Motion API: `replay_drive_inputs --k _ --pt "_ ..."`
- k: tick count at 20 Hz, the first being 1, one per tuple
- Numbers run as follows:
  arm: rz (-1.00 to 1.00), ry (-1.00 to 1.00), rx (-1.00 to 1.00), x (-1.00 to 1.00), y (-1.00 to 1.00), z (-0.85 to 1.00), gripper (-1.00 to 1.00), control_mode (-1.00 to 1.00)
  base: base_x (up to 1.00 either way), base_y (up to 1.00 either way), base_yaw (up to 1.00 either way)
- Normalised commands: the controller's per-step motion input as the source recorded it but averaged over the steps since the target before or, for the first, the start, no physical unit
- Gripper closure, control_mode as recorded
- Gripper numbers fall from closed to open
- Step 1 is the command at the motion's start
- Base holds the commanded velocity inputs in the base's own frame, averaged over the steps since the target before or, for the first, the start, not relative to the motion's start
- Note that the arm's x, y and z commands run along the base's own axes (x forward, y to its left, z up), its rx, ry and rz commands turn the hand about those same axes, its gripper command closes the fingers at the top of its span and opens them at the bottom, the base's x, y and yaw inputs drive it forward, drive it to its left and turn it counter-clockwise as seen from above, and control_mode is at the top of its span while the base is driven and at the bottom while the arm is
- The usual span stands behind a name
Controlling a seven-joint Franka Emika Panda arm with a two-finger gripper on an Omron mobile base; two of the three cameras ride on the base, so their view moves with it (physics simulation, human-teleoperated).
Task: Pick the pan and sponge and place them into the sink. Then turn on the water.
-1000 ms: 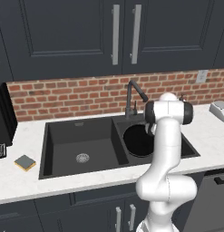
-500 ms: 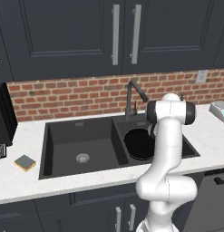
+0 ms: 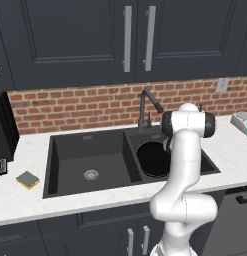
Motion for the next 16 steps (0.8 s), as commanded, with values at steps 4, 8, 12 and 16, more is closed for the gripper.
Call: replay_drive_inputs --k 4,8,12,16 --pt "-0.08 0.08 0.0 -0.12 -0.1 -0.7 1.0 -1.0 0.0 0.0 0.0" --pt "-0.11 0.0 0.0 -0.16 -0.12 -0.44 -1.0 -1.0 0.0 0.0 0.0" --pt "-0.15 -0.04 0.02 -0.15 -0.12 -0.18 -1.0 -1.0 0.0 0.0 0.0" --pt "-0.19 -0.17 0.06 -0.13 -0.12 -0.01 -1.0 -1.0 0.0 0.0 0.0"
